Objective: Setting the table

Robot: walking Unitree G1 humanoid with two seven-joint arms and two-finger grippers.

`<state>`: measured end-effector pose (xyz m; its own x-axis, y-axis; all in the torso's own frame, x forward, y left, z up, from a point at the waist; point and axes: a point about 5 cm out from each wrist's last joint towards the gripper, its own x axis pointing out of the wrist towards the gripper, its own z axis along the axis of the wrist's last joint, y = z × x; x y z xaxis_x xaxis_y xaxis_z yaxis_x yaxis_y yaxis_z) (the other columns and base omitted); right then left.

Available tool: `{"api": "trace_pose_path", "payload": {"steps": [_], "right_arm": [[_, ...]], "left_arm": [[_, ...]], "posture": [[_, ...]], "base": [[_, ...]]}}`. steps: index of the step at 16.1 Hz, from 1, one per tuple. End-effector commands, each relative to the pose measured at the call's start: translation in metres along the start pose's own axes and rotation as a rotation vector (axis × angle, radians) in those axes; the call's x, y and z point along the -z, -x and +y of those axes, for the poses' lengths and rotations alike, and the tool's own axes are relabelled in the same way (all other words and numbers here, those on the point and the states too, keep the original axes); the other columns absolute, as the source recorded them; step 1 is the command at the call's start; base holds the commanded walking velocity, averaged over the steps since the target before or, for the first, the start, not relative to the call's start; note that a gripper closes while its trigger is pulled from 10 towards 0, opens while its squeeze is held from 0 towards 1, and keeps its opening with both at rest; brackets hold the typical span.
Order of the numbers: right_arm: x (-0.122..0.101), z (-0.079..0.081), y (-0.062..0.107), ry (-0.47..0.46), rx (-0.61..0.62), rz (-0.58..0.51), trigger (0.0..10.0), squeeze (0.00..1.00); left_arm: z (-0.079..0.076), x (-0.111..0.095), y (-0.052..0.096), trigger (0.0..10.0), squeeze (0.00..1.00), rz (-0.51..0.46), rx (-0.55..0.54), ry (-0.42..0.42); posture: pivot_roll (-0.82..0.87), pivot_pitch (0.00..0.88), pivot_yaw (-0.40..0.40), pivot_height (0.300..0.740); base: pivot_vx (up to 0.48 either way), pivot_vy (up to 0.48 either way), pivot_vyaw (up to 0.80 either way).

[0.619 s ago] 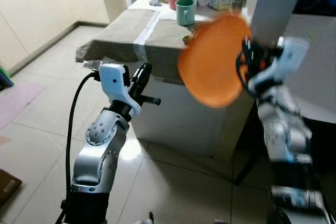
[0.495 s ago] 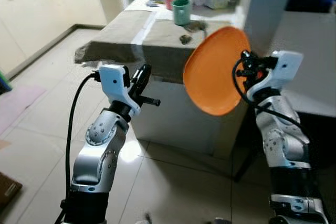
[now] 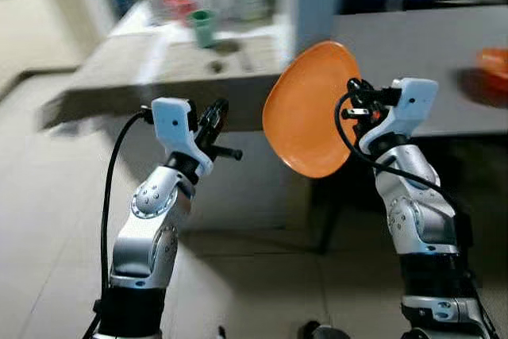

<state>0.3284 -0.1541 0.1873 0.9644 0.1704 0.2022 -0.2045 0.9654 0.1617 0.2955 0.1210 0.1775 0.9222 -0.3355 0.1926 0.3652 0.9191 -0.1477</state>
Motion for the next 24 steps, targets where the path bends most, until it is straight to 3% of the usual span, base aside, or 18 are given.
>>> {"api": "trace_pose_path", "payload": {"steps": [1, 4, 7, 9, 10, 13, 15, 18, 24], "right_arm": [[-0.007, 0.001, -0.001, 0.019, -0.008, -0.037, 0.0, 0.0], [0.0, 0.001, 0.0, 0.058, -0.018, -0.008, 0.0, 0.0], [0.007, 0.008, 0.001, 0.063, -0.041, 0.007, 0.0, 0.0], [0.015, 0.013, 0.0, 0.062, -0.08, 0.026, 0.0, 0.0], [0.017, 0.012, -0.001, 0.067, -0.099, 0.038, 0.0, 0.0], [0.016, 0.02, -0.014, 0.097, -0.178, 0.048, 0.0, 0.0], [0.014, 0.024, -0.018, 0.1, -0.194, 0.038, 0.0, 0.0], [0.016, 0.017, -0.012, 0.102, -0.157, 0.033, 0.0, 0.0], [0.018, 0.014, -0.006, 0.115, -0.14, 0.017, 0.0, 0.0]], "left_arm": [[0.002, 0.004, 0.001, 10.0, 0.0, 0.019, -0.018, -0.015], [0.012, 0.005, 0.002, 10.0, 0.0, 0.027, -0.086, -0.016], [0.011, 0.006, 0.002, 10.0, 0.0, 0.031, -0.097, -0.008], [0.008, 0.008, -0.001, 10.0, 0.0, 0.017, -0.126, 0.0], [0.005, 0.01, -0.001, 10.0, 0.0, 0.012, -0.132, 0.011], [0.006, 0.013, 0.007, 10.0, 0.0, -0.001, -0.212, 0.045], [0.005, 0.017, 0.011, 10.0, 0.0, 0.014, -0.211, 0.04], [0.003, 0.02, 0.005, 10.0, 0.0, 0.032, -0.178, 0.035], [-0.001, 0.022, -0.006, 10.0, 0.0, 0.049, -0.154, 0.012]], "posture": [[-0.19, 0.0, 0.09, 0.74], [-0.19, 0.0, 0.088, 0.74], [-0.18, 0.0, 0.091, 0.74], [-0.16, 0.0, 0.056, 0.74], [-0.11, 0.0, -0.009, 0.74], [-0.07, 0.0, -0.059, 0.74], [-0.08, 0.0, -0.047, 0.74], [-0.11, 0.0, -0.026, 0.74], [-0.16, 0.0, 0.008, 0.74]], "base": [[0.0, 0.0, 0.0], [0.0, -0.315, 0.0], [0.0, -0.469, 0.0], [0.0, -0.461, 0.0], [0.0, 0.0, 0.0], [0.0, 0.0, 0.0], [0.0, 0.0, 0.0], [0.0, 0.0, 0.0], [0.0, -0.448, 0.0]]}}
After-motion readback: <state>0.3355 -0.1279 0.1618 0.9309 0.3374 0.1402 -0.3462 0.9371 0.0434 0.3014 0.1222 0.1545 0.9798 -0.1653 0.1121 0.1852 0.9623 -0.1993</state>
